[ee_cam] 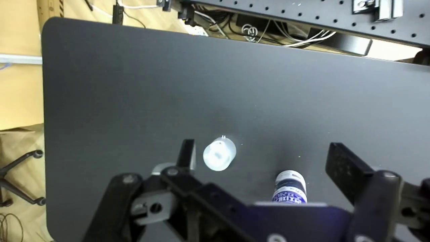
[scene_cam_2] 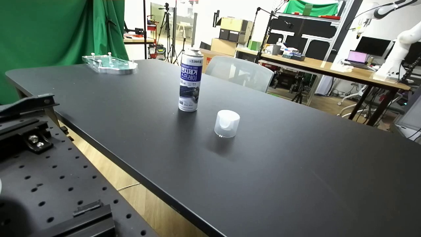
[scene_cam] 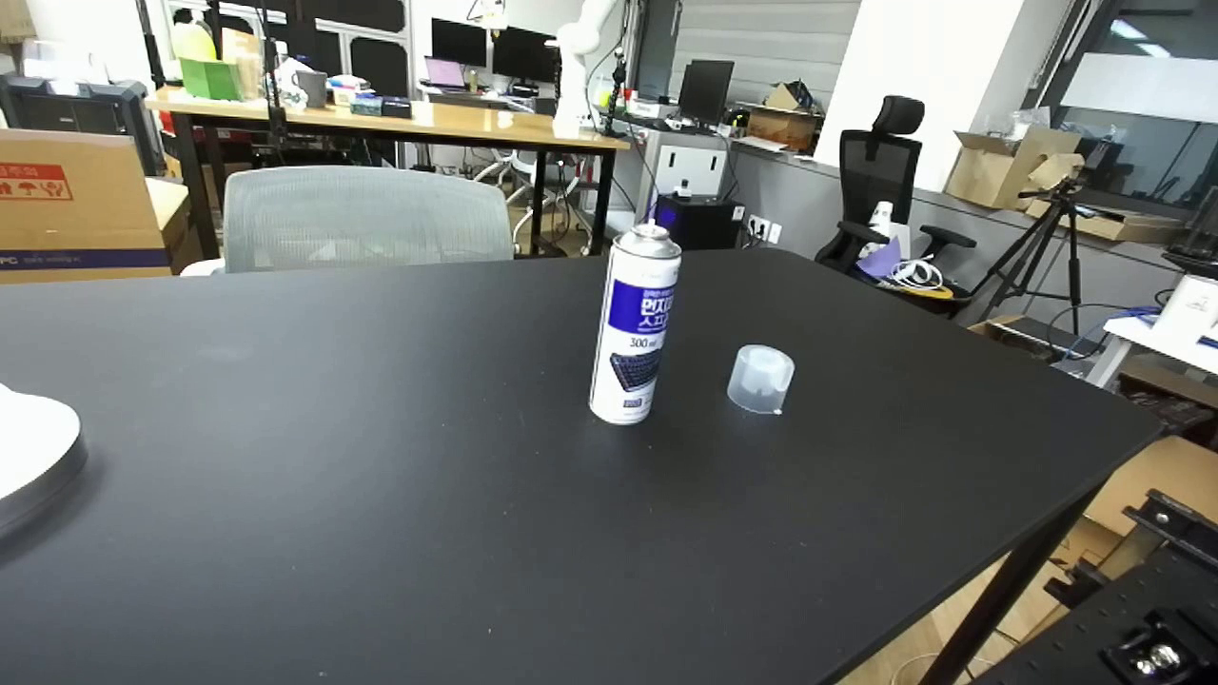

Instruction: Pick the cover and put it on the bottle

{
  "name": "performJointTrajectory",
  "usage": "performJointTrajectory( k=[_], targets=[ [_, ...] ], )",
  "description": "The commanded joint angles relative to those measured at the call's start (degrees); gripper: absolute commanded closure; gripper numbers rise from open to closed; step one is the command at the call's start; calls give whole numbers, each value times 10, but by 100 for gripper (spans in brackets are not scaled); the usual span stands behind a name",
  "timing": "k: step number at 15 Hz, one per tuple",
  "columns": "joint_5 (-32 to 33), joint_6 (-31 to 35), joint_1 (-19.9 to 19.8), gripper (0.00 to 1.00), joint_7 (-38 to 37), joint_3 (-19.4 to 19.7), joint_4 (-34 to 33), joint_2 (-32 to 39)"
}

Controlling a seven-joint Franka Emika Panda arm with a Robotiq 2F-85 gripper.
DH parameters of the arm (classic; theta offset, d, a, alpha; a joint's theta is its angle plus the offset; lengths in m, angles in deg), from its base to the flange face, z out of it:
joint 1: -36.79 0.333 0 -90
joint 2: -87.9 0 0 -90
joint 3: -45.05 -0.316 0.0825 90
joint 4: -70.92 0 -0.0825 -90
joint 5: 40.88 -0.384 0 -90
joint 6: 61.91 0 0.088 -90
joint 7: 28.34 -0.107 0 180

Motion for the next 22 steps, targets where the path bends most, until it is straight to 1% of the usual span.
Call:
performJointTrajectory(
  k=[1,2,4,6,7,8,11,12,13,15,17,19,22],
  targets=[
    [35,74,-8,0,56,54,4,55],
    [31,94,-7,0,80,71,3,69],
    [12,135,-1,0,158,113,5,97],
    [3,159,-4,0,215,141,2,123],
    [5,161,-9,0,217,141,1,118],
    [12,156,-12,0,196,128,9,114],
    [11,165,-13,0,211,137,7,122],
    [12,176,-15,0,199,134,12,116],
    [11,205,-21,0,177,134,18,117],
    [-8,246,-31,0,143,142,16,139],
    [-36,280,-40,0,130,152,12,166],
    [-46,321,-51,0,133,157,10,200],
    [-49,367,-64,0,148,166,-4,263]
  ],
)
